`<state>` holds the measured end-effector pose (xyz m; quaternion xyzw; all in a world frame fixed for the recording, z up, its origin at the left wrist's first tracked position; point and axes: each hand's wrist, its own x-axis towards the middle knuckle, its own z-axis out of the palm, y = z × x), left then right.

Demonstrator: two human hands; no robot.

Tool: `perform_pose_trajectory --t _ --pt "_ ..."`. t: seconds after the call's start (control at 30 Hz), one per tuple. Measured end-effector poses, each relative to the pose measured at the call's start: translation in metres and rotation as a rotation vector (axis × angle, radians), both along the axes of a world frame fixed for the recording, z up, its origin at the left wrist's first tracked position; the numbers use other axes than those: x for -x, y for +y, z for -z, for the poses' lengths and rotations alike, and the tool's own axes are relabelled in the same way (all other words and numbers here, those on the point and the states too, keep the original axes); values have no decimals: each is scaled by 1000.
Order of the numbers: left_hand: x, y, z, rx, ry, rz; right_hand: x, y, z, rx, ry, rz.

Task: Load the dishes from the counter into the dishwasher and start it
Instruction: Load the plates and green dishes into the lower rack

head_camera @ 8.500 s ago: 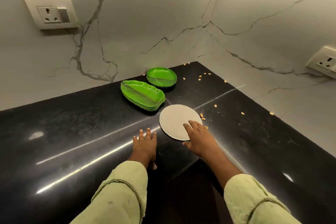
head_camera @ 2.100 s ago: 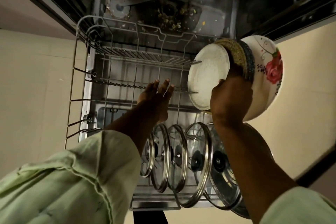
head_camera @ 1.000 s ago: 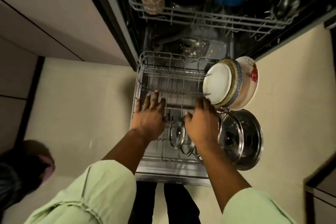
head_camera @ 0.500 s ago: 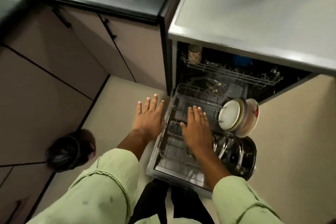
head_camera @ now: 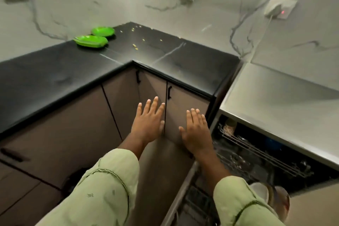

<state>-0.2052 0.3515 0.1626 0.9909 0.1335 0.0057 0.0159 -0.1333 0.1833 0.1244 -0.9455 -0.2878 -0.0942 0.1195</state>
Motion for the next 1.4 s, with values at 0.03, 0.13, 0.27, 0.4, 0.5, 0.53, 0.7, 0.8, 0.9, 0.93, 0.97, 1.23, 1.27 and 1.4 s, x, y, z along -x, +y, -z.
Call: perform_pose_trajectory --t 0.03,0.13,0.27,0.4,0.5,0.53,0.7,0.8,0.9,0.93,0.97,1.23,1.27,1.4 --pt "4 20 -8 -9 -24 -12 0 18 -11 0 -25 -26" --pt "22 80 -26 -39 -73 -61 5 76 -41 -29 -80 -82" --pt "47 158 -43 -52 -86 -130 11 148 -67 -71 -153 -108" --pt "62 205 -48 -28 -101 -163 15 188 -76 -61 -155 -146" --pt "63 230 -48 -20 -109 -174 14 212 -78 -41 -155 -168" --pt "61 235 -48 -13 -109 -176 12 219 -77 -32 -153 -172" --pt "49 260 -41 -6 -95 -174 -2 254 -73 -8 -133 -177" --pt "41 281 -35 -32 -83 -193 -14 279 -69 -11 -118 -200" --pt "28 308 -30 -49 -63 -224 -33 309 -61 -8 -103 -227" --pt "21 319 -28 -54 -63 -237 -42 321 -59 -16 -96 -235" --pt "15 328 -27 -52 -64 -250 -50 331 -56 -21 -95 -239" --pt "-63 385 -17 -10 -33 -318 -132 394 -39 5 -76 -309" --pt "-73 391 -15 -6 -23 -332 -145 403 -37 4 -66 -328" --pt "-94 410 -7 17 30 -376 -180 429 -29 26 -37 -390"
